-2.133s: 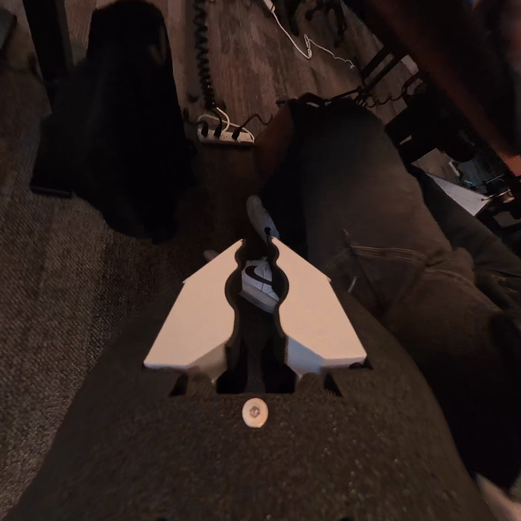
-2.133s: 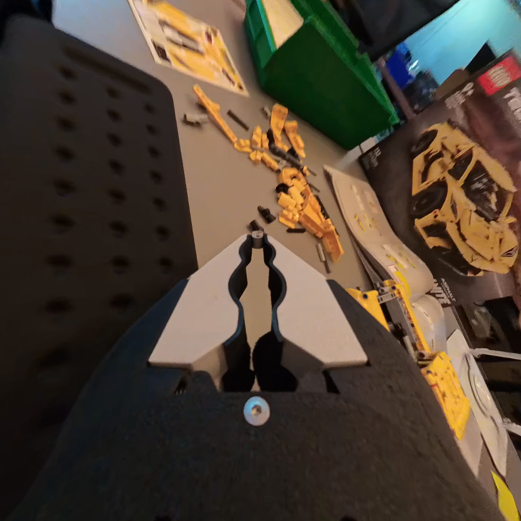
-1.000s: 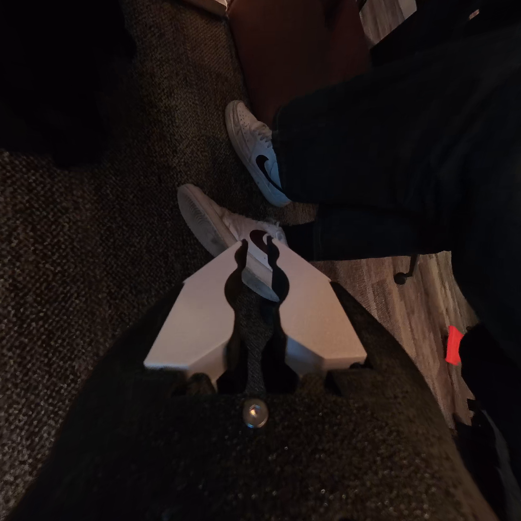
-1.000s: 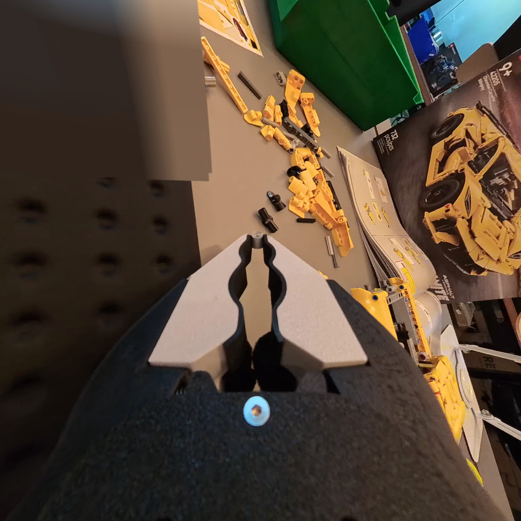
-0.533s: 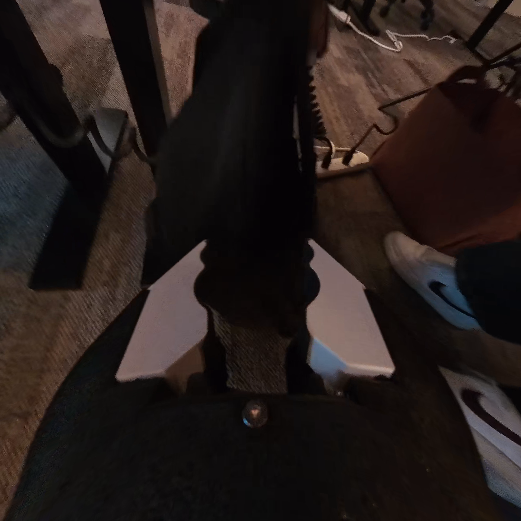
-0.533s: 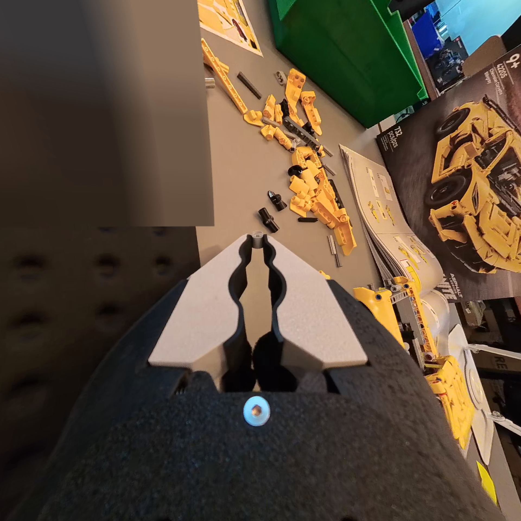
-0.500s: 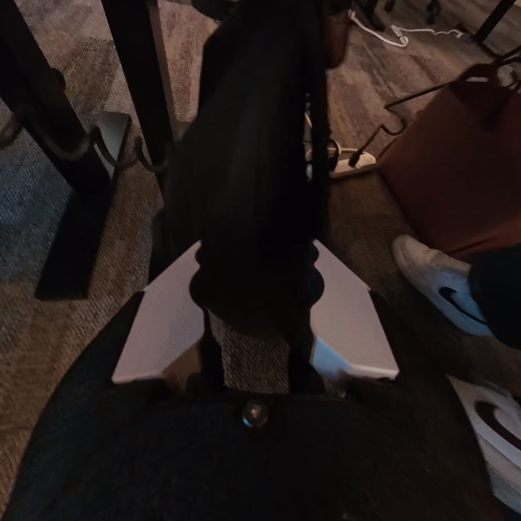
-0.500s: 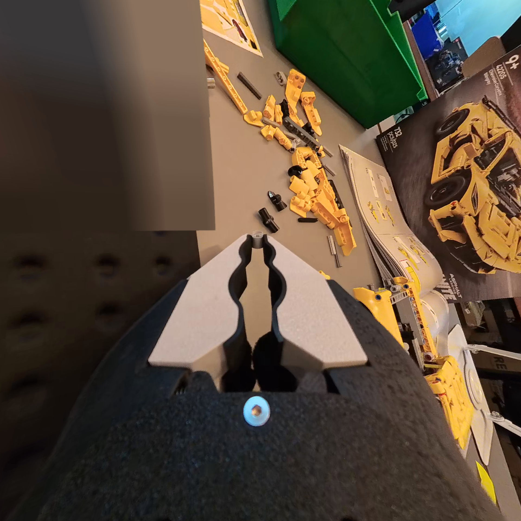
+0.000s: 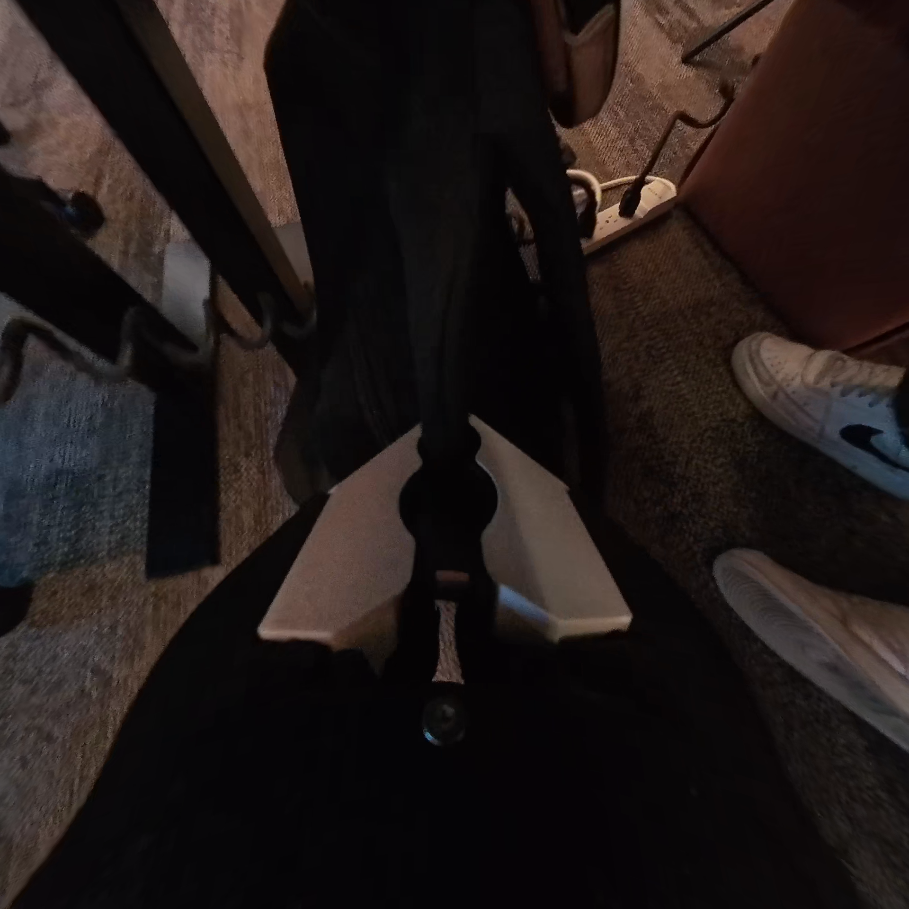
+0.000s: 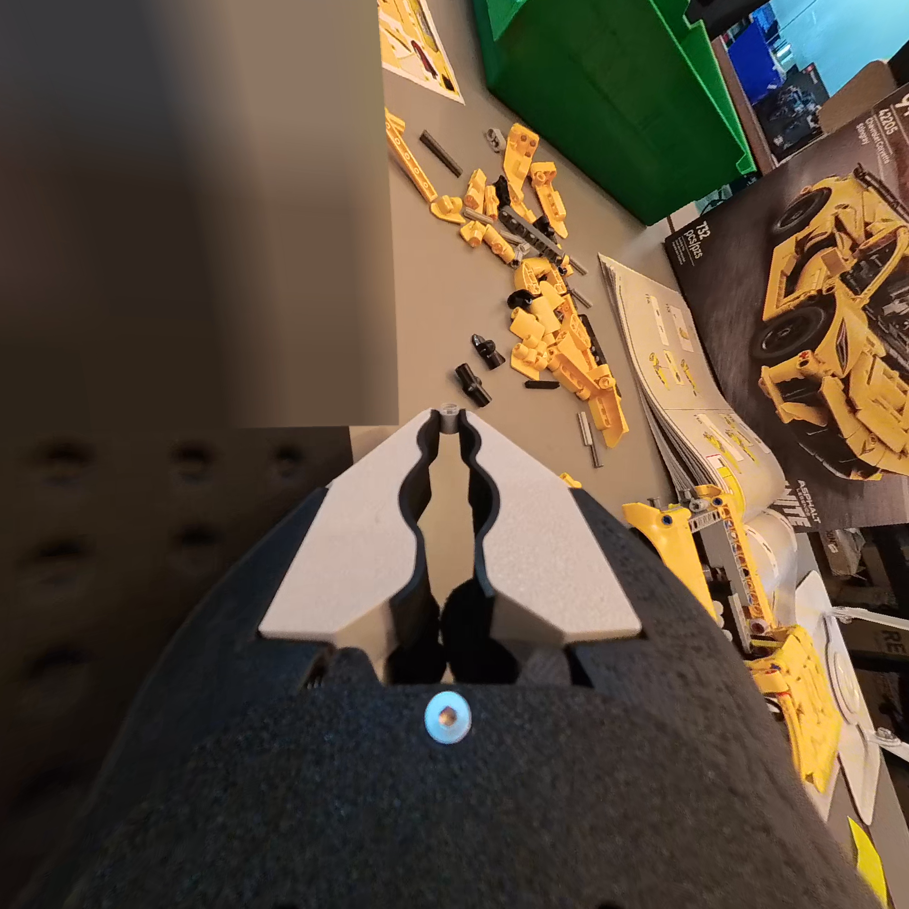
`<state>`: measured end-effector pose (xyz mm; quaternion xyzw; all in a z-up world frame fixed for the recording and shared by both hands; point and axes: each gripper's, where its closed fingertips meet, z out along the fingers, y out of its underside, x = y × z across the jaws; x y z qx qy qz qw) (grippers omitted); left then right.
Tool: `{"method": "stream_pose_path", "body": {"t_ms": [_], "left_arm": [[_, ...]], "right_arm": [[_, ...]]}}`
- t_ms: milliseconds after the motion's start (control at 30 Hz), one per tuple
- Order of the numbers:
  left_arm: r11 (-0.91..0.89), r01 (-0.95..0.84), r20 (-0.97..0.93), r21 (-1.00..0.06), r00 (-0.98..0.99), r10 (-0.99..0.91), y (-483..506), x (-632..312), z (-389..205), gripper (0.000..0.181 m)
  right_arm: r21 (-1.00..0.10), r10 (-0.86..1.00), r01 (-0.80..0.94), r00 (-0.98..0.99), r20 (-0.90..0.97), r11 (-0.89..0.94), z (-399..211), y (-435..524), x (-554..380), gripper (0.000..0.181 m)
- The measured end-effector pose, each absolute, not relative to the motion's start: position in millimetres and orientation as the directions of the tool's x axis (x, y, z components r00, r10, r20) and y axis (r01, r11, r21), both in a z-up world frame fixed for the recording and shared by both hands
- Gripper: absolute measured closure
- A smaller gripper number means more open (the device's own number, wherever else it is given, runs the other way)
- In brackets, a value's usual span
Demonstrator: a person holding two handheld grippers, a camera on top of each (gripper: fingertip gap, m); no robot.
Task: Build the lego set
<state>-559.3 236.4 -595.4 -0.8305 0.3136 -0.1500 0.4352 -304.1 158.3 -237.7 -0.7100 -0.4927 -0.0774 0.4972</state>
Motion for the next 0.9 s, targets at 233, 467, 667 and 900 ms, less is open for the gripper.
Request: {"method": "stream_pose_path", "body": {"t_ms": [233,467,667,900], "left_arm": [[-0.462,-0.43,-0.069,-0.776,0.786,-0.615,111.3,-664.1,-539.5,0.175],[-0.541,-0.643,-0.182,-0.543,0.719,-0.671,20.0,-716.3,-525.8,0.177],[-0.582,-0.594,-0.095,-0.555,0.74,-0.666,16.9,-701.8,-500.8,0.176],[-0.431,-0.455,-0.008,-0.78,0.695,-0.719,118.9,-628.3,-445.6,0.177]], "right_arm": [[-0.631,0.625,0.775,0.506,0.594,-0.028,-238.3,159.2,-304.1,0.175],[-0.623,0.62,0.782,0.5,0.604,-0.025,-238.5,159.2,-304.1,0.175],[-0.621,0.619,0.783,0.5,0.605,-0.025,-238.7,159.5,-304.2,0.175],[-0.635,0.62,0.772,0.511,0.595,-0.027,-236.8,159.3,-303.6,0.175]]}}
